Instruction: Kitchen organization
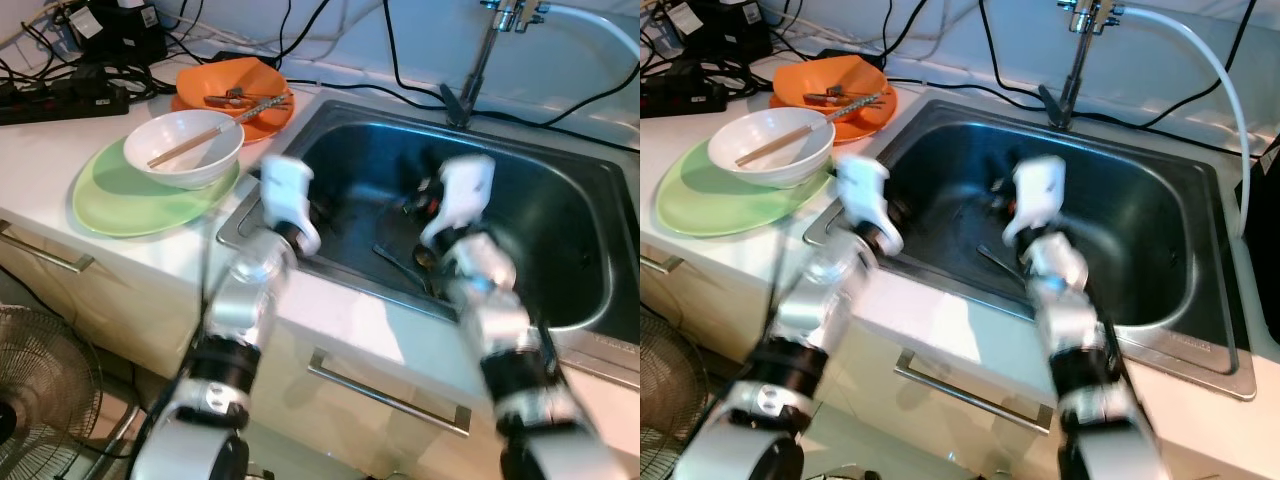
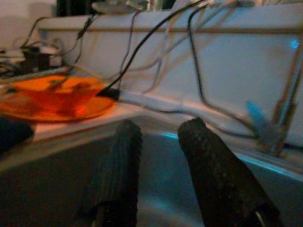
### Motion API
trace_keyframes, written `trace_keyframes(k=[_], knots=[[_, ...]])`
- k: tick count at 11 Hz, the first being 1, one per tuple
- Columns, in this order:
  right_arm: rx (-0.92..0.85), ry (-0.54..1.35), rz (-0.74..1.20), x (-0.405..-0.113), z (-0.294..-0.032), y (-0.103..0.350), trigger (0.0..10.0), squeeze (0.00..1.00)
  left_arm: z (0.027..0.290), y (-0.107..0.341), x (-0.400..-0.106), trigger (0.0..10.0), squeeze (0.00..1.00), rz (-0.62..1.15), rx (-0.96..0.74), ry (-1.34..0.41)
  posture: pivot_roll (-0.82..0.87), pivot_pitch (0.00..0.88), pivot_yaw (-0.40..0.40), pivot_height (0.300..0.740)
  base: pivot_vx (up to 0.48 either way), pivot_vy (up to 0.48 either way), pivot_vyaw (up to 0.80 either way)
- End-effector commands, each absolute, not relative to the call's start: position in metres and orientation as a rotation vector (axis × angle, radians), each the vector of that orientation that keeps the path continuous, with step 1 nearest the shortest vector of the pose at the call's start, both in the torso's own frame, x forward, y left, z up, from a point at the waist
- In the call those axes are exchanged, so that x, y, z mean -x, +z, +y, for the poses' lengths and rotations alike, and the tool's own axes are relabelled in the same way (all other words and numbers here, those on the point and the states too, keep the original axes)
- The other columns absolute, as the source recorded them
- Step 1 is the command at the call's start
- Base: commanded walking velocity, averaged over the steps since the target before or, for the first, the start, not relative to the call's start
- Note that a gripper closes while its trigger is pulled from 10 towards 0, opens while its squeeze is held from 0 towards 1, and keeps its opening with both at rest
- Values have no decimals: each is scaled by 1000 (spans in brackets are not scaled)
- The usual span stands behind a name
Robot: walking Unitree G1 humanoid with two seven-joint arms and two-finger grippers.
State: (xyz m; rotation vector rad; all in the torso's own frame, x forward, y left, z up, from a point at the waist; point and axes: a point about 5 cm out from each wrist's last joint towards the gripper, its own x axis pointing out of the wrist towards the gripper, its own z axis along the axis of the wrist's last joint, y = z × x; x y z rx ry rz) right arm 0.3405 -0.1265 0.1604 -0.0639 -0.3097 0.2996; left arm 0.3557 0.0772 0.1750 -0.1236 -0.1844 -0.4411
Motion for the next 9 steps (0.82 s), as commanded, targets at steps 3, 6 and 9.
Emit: trace_keyframes(k=[3,6,9], knots=[[25,313,-322,-331,-124,168,10000,0,92,194,-361,10000,0,-284,49,-340,-18,24,-26,740,0,0,0],[0,312,-281,-325,-115,165,10000,0,100,195,-356,10000,0,-315,-168,-299,-13,56,-27,740,0,0,0],[-18,333,-264,-326,-103,166,10000,0,126,216,-362,10000,0,-380,-205,-129,7,73,-28,740,0,0,0]])
